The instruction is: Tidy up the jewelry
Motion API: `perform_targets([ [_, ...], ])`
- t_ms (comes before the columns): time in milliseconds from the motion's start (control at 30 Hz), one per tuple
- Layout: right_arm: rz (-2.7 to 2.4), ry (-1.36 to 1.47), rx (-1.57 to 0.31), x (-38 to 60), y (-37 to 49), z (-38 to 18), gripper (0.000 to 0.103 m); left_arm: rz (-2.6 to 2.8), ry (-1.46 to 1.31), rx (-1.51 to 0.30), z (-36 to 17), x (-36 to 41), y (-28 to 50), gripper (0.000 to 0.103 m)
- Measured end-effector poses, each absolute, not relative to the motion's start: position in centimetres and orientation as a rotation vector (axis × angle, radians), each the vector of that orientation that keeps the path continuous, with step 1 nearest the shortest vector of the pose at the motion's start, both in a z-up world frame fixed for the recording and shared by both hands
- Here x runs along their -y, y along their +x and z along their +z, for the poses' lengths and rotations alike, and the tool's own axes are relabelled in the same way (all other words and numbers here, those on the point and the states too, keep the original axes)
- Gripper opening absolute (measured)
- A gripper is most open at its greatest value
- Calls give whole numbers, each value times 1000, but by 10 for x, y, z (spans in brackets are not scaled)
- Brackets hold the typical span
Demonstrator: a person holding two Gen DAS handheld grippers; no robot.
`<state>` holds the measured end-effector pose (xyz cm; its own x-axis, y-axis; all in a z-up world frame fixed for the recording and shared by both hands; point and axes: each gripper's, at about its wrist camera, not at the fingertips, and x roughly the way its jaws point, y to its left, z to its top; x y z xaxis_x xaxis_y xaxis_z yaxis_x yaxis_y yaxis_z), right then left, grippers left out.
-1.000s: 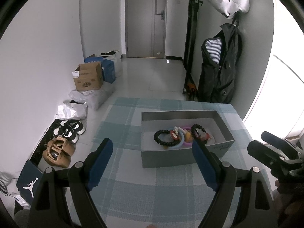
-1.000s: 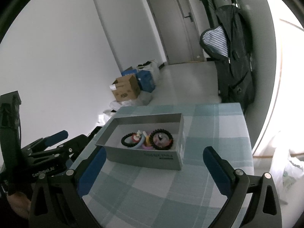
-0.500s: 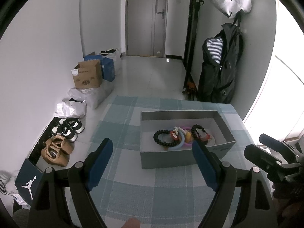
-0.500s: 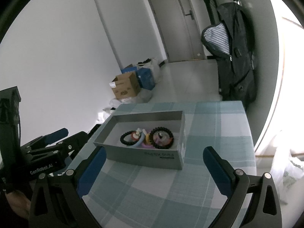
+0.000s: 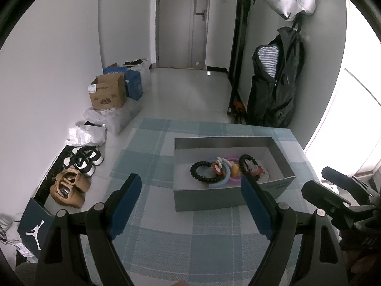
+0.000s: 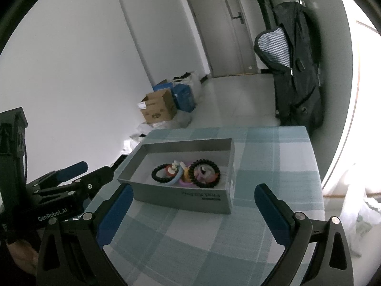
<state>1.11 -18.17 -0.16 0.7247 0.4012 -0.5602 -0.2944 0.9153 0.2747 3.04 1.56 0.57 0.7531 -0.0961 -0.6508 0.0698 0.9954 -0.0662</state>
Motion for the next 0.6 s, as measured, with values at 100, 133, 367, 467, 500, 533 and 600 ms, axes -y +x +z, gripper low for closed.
perform_targets([
  [100, 385, 171, -657, 181, 11, -1, 103, -91, -40, -712, 6, -16, 31, 82],
  [133, 385, 170, -656, 181, 11, -1, 103, -92, -40, -713, 5, -15, 31, 82],
  [367, 383, 171, -658, 181, 12, -2, 103, -93, -42, -711, 5, -15, 31, 82],
  [467, 384, 168, -660, 181, 12, -2, 103, -95, -37, -707, 4, -13, 31, 82],
  [500, 384, 168, -661, 181, 12, -2, 103, -95, -37, -706, 3, -11, 31, 82],
  [533, 384, 167, -660, 182, 12, -2, 103, -98, -38, -705, 3, -12, 31, 82],
  [600, 382, 166, -661, 182, 12, -2, 103, -94, -39, -710, 3, -12, 31, 82],
])
